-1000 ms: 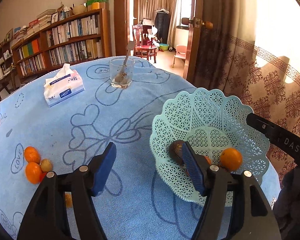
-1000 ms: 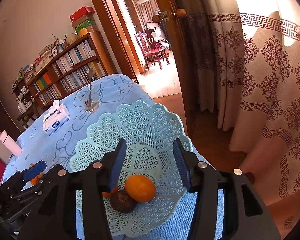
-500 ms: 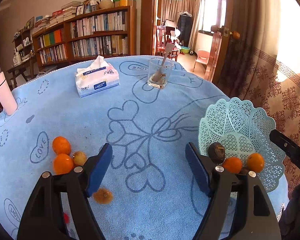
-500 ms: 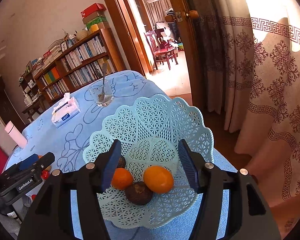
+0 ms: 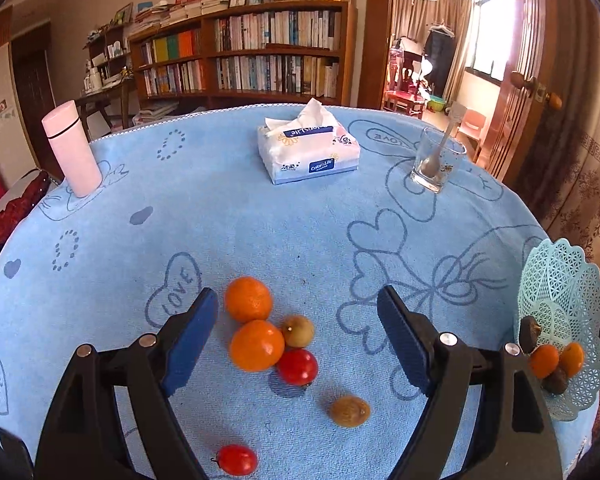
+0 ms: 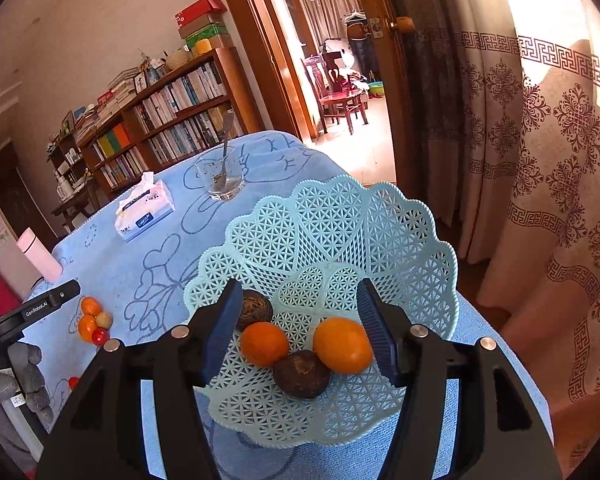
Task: Organize fruits
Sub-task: 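Reach the left tool to another mandarin and grasp it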
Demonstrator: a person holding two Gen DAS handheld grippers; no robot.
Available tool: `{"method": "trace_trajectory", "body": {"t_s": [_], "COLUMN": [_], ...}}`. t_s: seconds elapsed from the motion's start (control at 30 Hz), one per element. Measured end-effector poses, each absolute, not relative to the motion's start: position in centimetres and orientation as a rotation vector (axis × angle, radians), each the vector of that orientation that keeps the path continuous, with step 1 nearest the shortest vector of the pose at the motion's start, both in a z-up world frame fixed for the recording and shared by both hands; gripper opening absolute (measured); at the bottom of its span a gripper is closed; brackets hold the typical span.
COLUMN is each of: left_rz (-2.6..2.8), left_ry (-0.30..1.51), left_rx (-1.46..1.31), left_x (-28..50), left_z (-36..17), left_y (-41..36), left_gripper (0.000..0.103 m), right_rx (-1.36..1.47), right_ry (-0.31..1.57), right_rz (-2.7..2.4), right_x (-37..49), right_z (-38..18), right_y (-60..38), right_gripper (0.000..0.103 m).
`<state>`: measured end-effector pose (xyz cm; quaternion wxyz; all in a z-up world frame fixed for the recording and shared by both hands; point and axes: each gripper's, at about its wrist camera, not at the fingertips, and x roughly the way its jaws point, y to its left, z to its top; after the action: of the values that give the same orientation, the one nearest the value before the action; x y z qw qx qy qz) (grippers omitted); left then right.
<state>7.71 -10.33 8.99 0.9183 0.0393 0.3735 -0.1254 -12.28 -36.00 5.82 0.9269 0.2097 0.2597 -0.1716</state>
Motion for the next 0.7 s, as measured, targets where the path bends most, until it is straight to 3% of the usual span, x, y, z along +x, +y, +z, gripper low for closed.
{"method": "trace_trajectory", "body": {"t_s": [0.37,0.7], "left_rz": [-0.208,-0.219], "left_ry": [0.921,1.009], "left_rx": [-0.02,-0.069], "left_x": [12.6,15.0], "left_z": [6.3,3.9], "left_y": [-7.2,-7.4], "left_gripper": [0.081,0.072], "right_rx": [0.422,0.357], "right_ry": [0.548,0.565], "right_rz": [-0.329,-0.291], "right_x": [-11.7,-10.4], "right_z": [5.8,6.0], "right_y": [-34.9,-32.5], "right_gripper": [0.061,0.061]}}
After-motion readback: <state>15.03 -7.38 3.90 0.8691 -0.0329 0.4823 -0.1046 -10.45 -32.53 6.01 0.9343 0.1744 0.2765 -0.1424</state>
